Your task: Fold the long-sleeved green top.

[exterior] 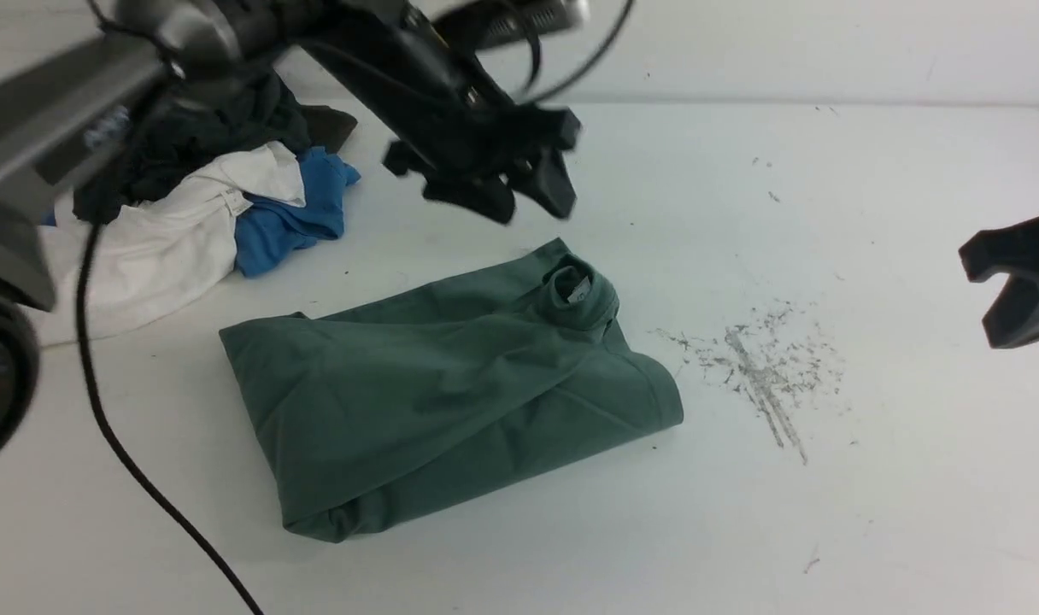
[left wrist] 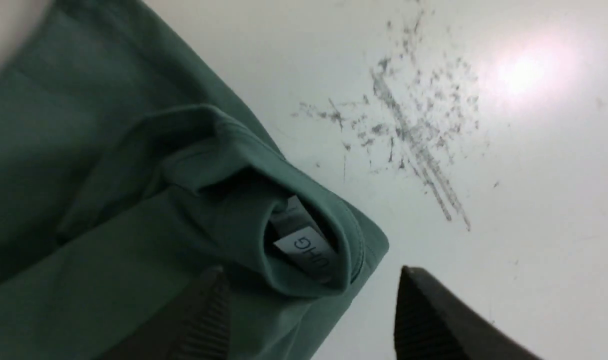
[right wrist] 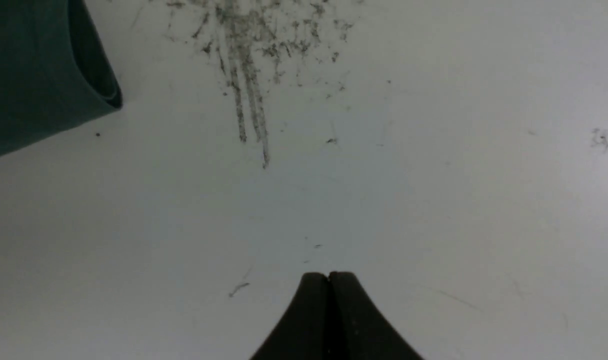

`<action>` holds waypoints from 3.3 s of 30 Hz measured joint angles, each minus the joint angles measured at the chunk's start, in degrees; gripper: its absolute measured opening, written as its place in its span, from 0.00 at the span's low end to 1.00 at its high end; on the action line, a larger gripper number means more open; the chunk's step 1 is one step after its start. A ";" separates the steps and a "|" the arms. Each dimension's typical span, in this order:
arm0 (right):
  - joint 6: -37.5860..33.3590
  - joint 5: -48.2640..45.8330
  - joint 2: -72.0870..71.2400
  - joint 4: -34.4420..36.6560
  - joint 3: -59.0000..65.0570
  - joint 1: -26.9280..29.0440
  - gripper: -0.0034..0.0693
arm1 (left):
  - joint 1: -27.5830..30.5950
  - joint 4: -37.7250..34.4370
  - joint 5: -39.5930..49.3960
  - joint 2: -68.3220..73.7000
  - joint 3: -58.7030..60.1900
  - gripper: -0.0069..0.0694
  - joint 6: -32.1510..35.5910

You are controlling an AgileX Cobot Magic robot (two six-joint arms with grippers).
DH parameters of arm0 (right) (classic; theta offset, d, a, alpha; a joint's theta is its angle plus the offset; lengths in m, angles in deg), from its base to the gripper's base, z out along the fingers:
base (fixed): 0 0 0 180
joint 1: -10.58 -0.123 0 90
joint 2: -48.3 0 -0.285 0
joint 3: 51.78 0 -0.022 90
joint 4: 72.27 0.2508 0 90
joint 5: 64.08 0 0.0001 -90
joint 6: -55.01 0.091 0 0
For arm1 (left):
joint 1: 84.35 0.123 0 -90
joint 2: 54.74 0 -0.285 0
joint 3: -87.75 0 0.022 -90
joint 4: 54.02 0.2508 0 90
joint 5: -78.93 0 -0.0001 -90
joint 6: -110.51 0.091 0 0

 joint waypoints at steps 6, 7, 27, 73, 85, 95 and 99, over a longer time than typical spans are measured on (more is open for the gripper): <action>-7.28 1.18 0.06 10.78 0.00 -5.16 0.03 | 6.98 5.64 2.49 -7.89 -0.53 0.32 0.00; -8.38 2.34 0.25 12.55 -0.06 -6.75 0.03 | 7.67 6.28 2.56 -8.80 0.48 0.24 -0.07; -9.31 18.35 33.30 13.02 -18.73 -22.33 0.03 | 9.67 8.95 2.61 -15.00 23.42 0.09 -0.02; 1.28 24.90 35.14 5.12 -9.16 -22.71 0.03 | 9.67 16.86 -13.91 -15.68 58.12 0.09 -4.57; 6.51 33.90 14.92 4.25 18.26 -22.71 0.03 | 9.73 20.06 -15.39 -15.20 50.79 0.09 -3.74; 8.76 32.03 -1.22 -6.35 18.39 -22.71 0.03 | 9.73 20.03 -8.28 -21.63 41.86 0.09 -3.46; 10.38 25.29 -14.04 -10.70 18.90 -22.71 0.03 | 9.73 19.98 -7.46 -26.36 41.16 0.09 -3.28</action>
